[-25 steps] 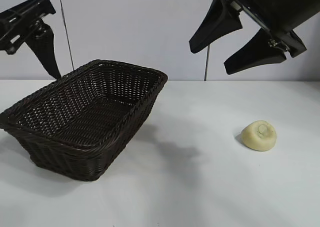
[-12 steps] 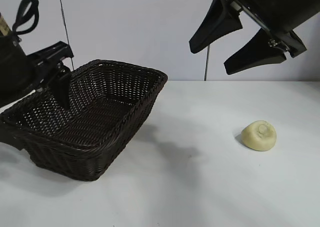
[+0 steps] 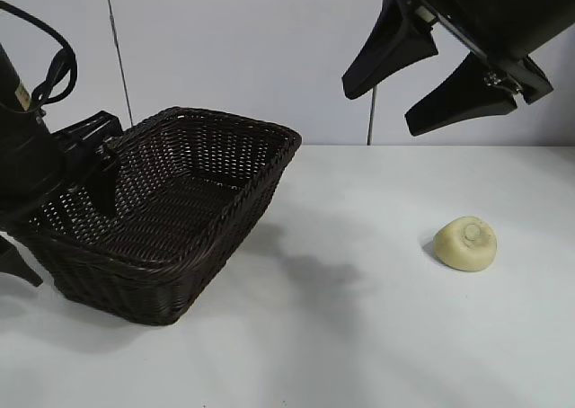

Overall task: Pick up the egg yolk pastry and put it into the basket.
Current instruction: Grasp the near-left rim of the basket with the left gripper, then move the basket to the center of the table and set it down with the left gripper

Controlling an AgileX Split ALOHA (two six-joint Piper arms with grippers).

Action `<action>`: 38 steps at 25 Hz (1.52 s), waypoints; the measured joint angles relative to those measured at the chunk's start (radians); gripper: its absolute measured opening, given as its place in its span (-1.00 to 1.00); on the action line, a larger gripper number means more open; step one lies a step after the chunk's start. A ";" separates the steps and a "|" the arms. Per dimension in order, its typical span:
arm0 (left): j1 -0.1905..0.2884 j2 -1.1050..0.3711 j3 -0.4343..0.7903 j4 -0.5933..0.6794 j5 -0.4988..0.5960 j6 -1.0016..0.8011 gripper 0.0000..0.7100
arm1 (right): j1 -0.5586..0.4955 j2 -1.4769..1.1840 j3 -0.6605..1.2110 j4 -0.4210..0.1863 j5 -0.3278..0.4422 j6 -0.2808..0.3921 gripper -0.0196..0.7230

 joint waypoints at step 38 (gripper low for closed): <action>0.172 -0.089 -0.016 -0.297 0.102 0.469 -0.72 | 0.000 0.000 0.000 -0.007 0.000 0.000 0.50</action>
